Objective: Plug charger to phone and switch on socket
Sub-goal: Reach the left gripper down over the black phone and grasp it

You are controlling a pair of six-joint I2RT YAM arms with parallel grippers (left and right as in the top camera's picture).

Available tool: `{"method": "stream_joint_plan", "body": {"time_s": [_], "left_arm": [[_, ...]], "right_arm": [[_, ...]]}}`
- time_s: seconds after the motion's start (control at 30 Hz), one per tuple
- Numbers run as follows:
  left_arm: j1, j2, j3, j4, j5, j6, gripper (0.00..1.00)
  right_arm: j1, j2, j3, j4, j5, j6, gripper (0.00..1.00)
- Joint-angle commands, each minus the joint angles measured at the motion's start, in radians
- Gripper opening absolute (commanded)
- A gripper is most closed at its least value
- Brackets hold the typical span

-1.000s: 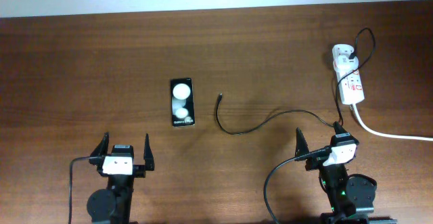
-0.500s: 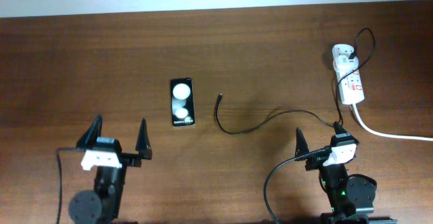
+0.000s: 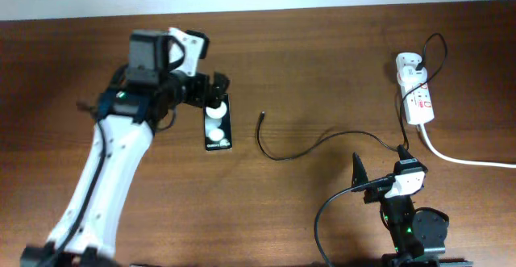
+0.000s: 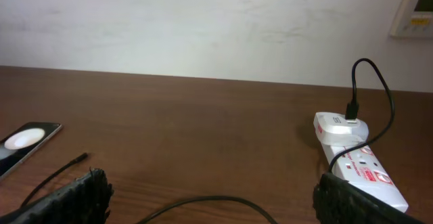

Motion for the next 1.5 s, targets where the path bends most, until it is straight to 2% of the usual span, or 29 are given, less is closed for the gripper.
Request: {"method": "stream_joint_plan", "body": {"time_s": [0.0, 0.1, 0.13, 0.17, 0.23, 0.3, 0.37, 0.47, 0.6, 0.7, 1.2, 1.4, 1.47], "left_arm": [[-0.036, 0.095, 0.037, -0.109, -0.014, 0.016, 0.99], [-0.038, 0.143, 0.037, -0.156, 0.031, 0.015, 0.99], [-0.037, 0.161, 0.037, -0.128, -0.029, -0.097, 0.99], [-0.038, 0.189, 0.037, -0.134, -0.15, -0.314, 0.99], [-0.051, 0.26, 0.037, -0.133, -0.151, -0.371, 0.99], [-0.084, 0.351, 0.085, -0.177, -0.189, -0.395, 0.91], [-0.105, 0.456, 0.246, -0.334, -0.28, -0.404, 0.93], [-0.107, 0.601, 0.404, -0.469, -0.285, -0.405, 0.96], [-0.114, 0.689, 0.404, -0.439, -0.304, -0.42, 0.94], [-0.115, 0.69, 0.396, -0.424, -0.304, -0.419, 0.99], [-0.116, 0.69, 0.229, -0.264, -0.325, -0.449, 1.0], [-0.116, 0.69, 0.183, -0.229, -0.296, -0.449, 0.86], [-0.116, 0.69, 0.183, -0.229, -0.296, -0.449, 0.79]], "right_arm": [[0.005, -0.008, -0.007, -0.002, -0.009, -0.006, 0.99], [0.005, -0.008, -0.007, -0.002, -0.009, -0.006, 0.99], [0.005, -0.008, -0.007, -0.002, -0.009, -0.006, 0.99], [0.005, -0.008, -0.007, -0.002, -0.008, -0.006, 0.99], [0.005, -0.008, -0.007, -0.002, -0.009, -0.006, 0.98], [0.005, -0.008, -0.007, -0.002, -0.009, -0.006, 0.99], [0.005, -0.008, -0.007, -0.002, -0.008, -0.006, 0.99], [0.005, -0.008, -0.007, -0.002, -0.008, -0.006, 0.99], [0.005, -0.008, -0.007, -0.002, -0.008, -0.006, 0.99], [0.005, -0.008, -0.007, -0.002, -0.008, -0.006, 0.99], [0.005, -0.008, -0.007, -0.002, -0.009, -0.006, 0.99], [0.005, -0.008, -0.007, -0.002, -0.008, -0.006, 0.99], [0.005, -0.008, -0.007, -0.002, -0.009, -0.006, 0.99]]}}
